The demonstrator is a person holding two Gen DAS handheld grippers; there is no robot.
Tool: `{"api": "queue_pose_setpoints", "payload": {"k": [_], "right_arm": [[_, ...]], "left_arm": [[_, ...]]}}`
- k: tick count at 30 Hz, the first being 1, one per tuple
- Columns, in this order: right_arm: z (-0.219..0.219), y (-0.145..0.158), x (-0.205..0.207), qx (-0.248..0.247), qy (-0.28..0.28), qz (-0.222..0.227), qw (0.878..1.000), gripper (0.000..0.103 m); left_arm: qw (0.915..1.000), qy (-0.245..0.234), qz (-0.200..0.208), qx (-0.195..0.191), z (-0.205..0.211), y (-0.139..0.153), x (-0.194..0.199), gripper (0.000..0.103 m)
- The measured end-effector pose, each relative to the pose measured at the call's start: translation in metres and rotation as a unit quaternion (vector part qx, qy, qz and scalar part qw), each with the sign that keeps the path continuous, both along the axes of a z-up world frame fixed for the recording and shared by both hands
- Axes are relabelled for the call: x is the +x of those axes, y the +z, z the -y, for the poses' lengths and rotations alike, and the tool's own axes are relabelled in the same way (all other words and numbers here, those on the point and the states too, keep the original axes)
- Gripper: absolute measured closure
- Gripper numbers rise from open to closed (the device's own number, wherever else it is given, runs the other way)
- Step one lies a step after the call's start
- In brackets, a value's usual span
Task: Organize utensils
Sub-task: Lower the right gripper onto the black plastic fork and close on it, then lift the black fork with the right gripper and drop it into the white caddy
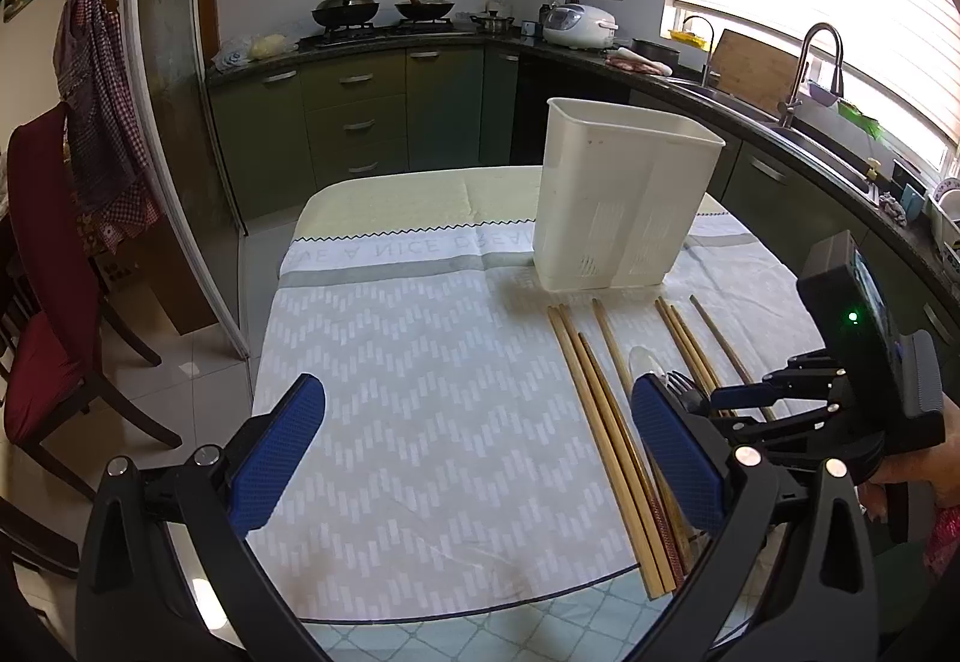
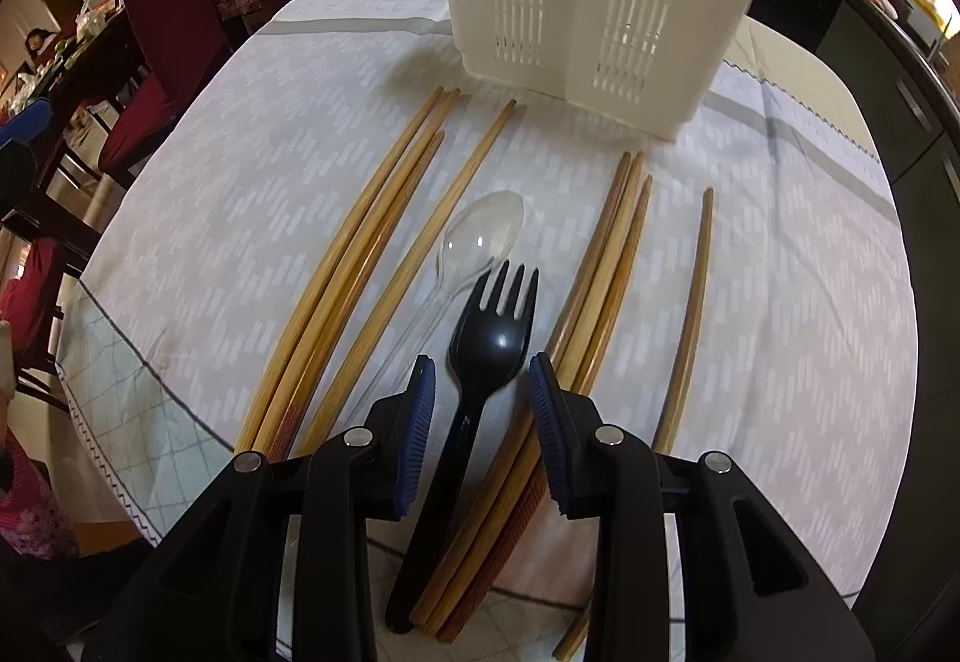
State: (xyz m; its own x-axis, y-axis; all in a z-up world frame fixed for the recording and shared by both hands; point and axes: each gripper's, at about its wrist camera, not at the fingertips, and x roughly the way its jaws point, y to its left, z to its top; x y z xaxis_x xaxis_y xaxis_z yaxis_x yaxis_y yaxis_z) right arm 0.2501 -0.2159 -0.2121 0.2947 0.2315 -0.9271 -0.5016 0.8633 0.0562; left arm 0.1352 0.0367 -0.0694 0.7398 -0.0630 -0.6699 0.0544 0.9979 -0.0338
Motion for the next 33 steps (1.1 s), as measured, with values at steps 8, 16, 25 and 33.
{"api": "queue_pose_setpoints", "payload": {"k": [8,16,25,33], "right_arm": [[-0.01,0.0,0.008,-0.002,0.006,0.005,1.0,0.076],[0.017,0.048,0.002,0.065,-0.023,0.065,0.995,0.076],[0.059,0.143,0.021,0.139,-0.077,0.172,0.972,0.076],[0.065,0.232,0.067,0.202,-0.148,0.318,0.914,0.076]], "left_arm": [[1.0,0.002,-0.001,0.002,-0.002,-0.001,0.0,0.006],[1.0,0.0,0.001,0.005,-0.002,-0.002,0.0,0.006],[1.0,0.004,-0.002,0.003,-0.005,-0.002,0.006,0.006],[0.9999,0.015,-0.004,0.004,-0.013,-0.002,0.01,0.006]]}}
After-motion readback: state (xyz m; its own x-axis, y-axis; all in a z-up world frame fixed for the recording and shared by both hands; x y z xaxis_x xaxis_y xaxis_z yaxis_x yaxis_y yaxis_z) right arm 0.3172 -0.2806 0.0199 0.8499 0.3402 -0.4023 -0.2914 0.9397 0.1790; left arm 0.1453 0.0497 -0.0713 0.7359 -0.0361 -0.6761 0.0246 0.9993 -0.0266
